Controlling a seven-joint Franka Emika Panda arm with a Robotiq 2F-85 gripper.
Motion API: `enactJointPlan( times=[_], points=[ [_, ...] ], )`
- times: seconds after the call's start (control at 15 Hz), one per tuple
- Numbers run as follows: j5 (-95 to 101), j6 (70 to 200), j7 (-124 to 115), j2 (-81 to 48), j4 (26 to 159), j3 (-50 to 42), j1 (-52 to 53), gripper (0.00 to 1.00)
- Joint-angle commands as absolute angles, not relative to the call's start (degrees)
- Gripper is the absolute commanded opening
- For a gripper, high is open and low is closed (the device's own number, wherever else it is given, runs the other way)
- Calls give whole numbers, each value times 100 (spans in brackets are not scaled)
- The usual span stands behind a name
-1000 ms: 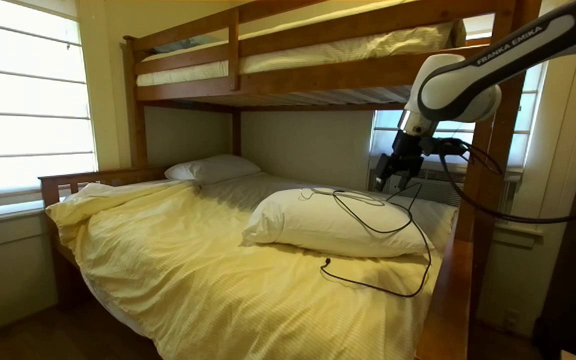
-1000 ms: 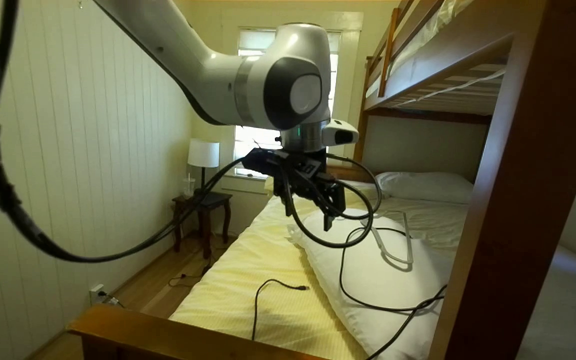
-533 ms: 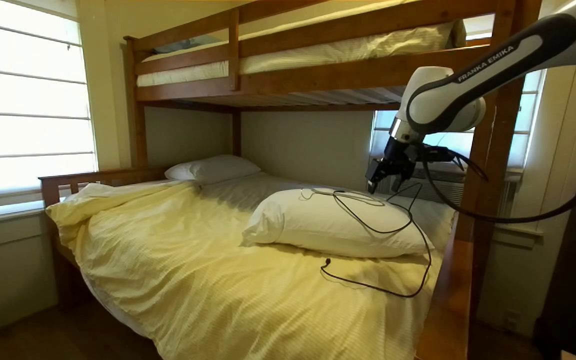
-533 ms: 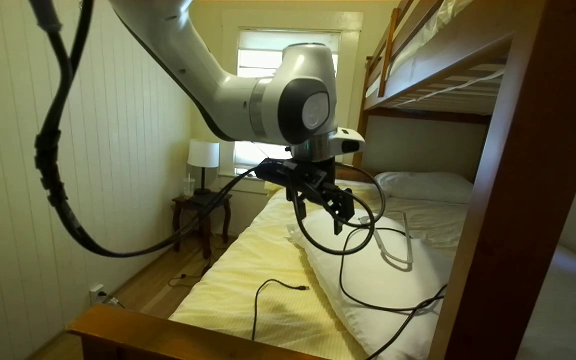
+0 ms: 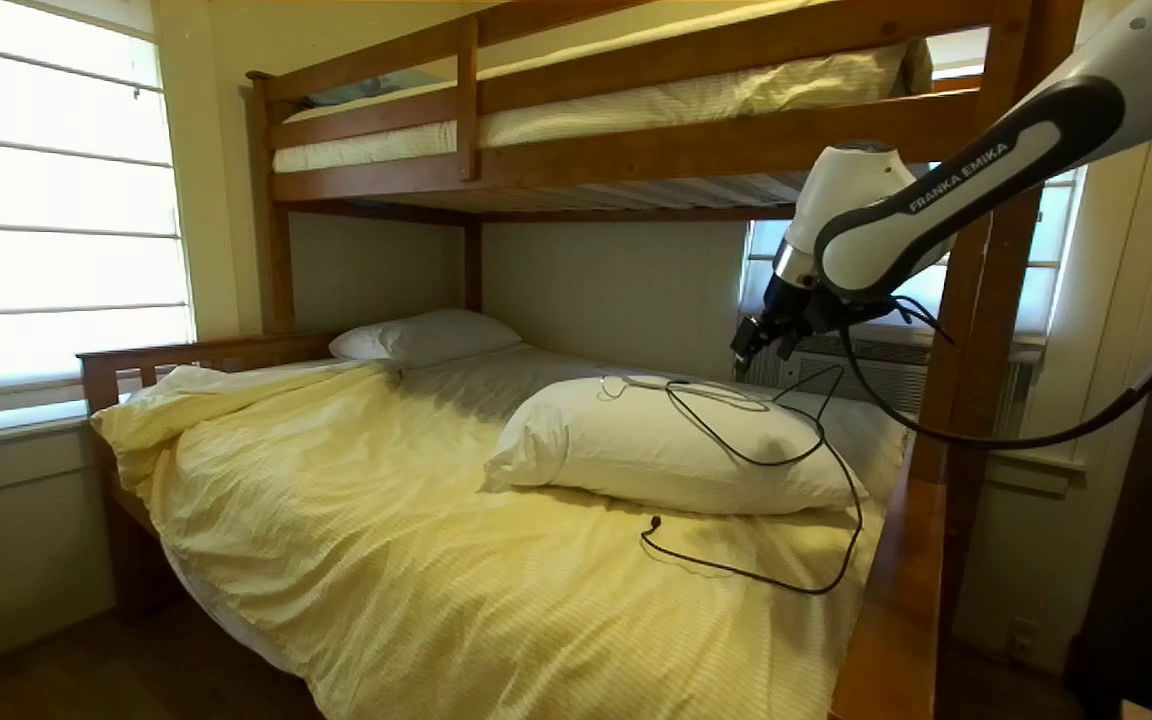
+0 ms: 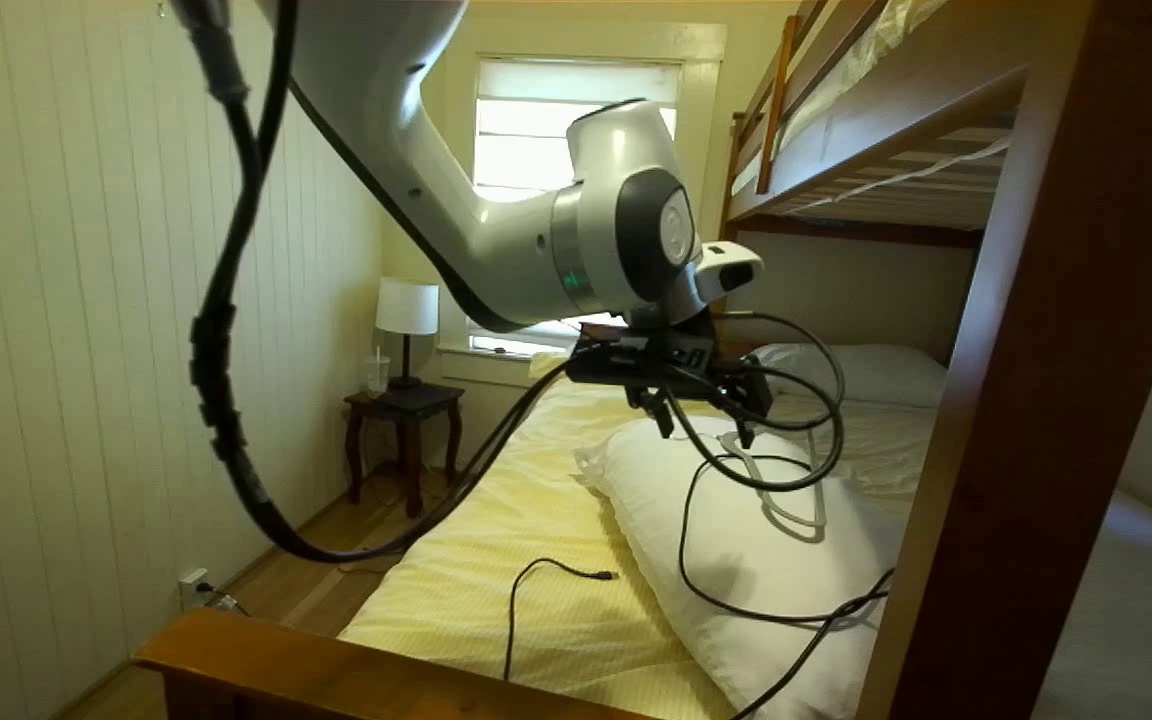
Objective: Remove the cable from the pillow
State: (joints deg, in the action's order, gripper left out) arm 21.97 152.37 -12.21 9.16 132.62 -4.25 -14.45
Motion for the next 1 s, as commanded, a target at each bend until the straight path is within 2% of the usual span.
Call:
enactJointPlan(
  times=[0.0, 0.27, 0.93],
  points=[
    [3794, 15502, -2179, 133, 12430, 68, -2220, 100],
    [5349, 15234, -3211, -505, 11812, 26, -2071, 100],
    [6844, 15392, -4152, -1772, 10954, -111, -1790, 100]
  ],
)
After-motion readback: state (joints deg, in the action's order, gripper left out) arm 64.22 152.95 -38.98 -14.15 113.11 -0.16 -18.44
